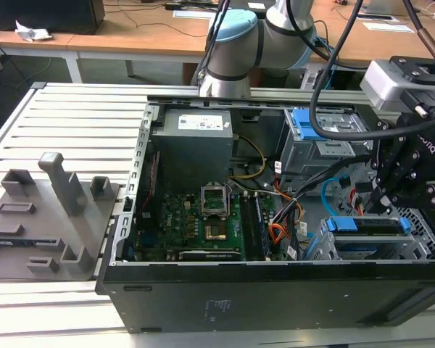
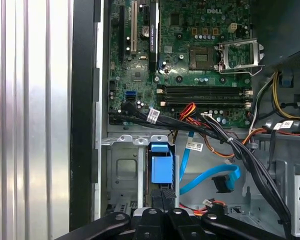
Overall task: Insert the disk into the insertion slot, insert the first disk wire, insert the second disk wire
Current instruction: 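Insert the disk into the insertion slot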
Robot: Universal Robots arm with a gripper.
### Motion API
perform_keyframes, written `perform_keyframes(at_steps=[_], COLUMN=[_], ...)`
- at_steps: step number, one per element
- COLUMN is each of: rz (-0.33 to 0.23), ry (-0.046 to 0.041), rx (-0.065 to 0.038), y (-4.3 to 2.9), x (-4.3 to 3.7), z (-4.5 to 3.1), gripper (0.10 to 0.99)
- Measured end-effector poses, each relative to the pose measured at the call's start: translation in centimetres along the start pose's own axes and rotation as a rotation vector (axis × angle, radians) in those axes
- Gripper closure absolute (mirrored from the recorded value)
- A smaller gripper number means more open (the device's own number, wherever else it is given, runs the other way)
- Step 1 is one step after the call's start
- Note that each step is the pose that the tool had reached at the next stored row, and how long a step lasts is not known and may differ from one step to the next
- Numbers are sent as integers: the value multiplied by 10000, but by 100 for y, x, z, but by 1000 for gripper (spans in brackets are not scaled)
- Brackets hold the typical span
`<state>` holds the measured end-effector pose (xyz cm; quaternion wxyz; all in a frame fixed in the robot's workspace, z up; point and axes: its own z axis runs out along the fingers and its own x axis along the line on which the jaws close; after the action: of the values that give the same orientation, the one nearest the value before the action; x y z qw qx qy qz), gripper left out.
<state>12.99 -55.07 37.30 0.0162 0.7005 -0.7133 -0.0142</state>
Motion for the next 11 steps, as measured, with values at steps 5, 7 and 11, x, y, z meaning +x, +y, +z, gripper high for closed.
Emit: perform_keyframes(at_steps=[5,7,11], rz=[1,0,-2], ry=[2,1,2], rx=[0,0,0], y=[-1,-1,-12], x=[0,0,-1], z=[10,11,66], gripper=[980,980,980])
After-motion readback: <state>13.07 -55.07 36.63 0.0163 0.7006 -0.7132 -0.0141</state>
